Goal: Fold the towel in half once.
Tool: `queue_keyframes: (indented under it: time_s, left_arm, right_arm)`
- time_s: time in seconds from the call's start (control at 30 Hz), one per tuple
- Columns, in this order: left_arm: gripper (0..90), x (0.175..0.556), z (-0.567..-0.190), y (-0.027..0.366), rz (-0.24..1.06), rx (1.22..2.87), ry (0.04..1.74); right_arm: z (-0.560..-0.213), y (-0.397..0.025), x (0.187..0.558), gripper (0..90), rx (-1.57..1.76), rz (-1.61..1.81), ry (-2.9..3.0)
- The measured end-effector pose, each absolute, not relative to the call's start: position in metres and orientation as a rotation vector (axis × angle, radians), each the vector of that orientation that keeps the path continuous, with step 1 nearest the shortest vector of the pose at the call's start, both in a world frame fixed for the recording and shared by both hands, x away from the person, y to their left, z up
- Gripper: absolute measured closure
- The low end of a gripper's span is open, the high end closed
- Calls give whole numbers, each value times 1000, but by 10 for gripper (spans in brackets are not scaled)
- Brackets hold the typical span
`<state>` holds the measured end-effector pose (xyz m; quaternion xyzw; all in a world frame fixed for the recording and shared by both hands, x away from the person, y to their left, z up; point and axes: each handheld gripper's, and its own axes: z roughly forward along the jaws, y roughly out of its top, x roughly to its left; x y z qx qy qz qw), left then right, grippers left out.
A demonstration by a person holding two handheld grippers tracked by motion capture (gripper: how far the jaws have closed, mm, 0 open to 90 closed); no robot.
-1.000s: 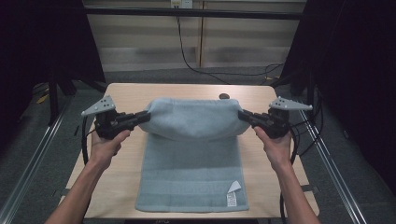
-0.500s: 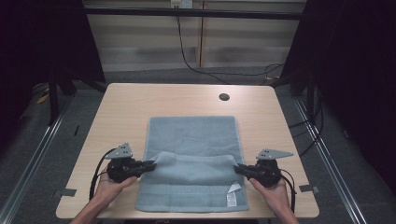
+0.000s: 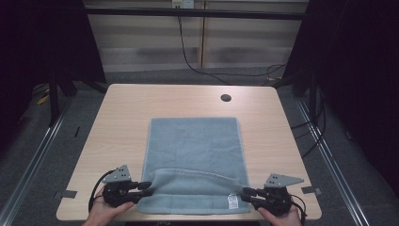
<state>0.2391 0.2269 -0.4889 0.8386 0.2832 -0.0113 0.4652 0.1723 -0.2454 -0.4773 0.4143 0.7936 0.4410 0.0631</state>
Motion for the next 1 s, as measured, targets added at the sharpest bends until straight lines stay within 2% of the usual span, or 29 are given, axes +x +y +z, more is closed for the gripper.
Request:
queue_keyframes:
  time_s: [0.03,0.13,0.27,0.4,0.5,0.6,0.67,0.73,0.8,0.93,1.0]
  left_arm:
    - [639,236,-488,231,-37,2047,704]
    - [633,222,-480,248,-42,1975,692]
    - [625,227,-471,260,6,1903,708]
    - [598,249,-462,252,62,1900,700]
    - [526,270,-463,237,71,1947,697]
    - [501,283,-469,224,46,1970,698]
    - [523,286,-476,217,0,1998,710]
    - [579,283,-481,214,-32,2048,686]
    - [589,276,-483,213,-55,2082,672]
    - [559,261,-485,218,-85,2099,658]
    - [556,254,-487,222,-95,2102,661]
  right_arm:
    - [-479,-246,163,680,1260,1320,2417]
    - [-476,-247,154,670,1252,1331,2403]
    - [-462,-249,161,633,1232,1362,2351]
    - [-461,-244,192,563,1225,1335,2353]
    - [-469,-236,224,503,1213,1280,2392]
    - [-478,-226,250,489,1212,1246,2431]
    - [-484,-221,260,480,1222,1256,2453]
    - [-490,-216,264,509,1231,1242,2488]
    - [-493,-212,260,604,1198,1238,2504]
    - [-486,-213,242,728,1154,1308,2518]
    - [-482,-215,230,737,1141,1357,2517]
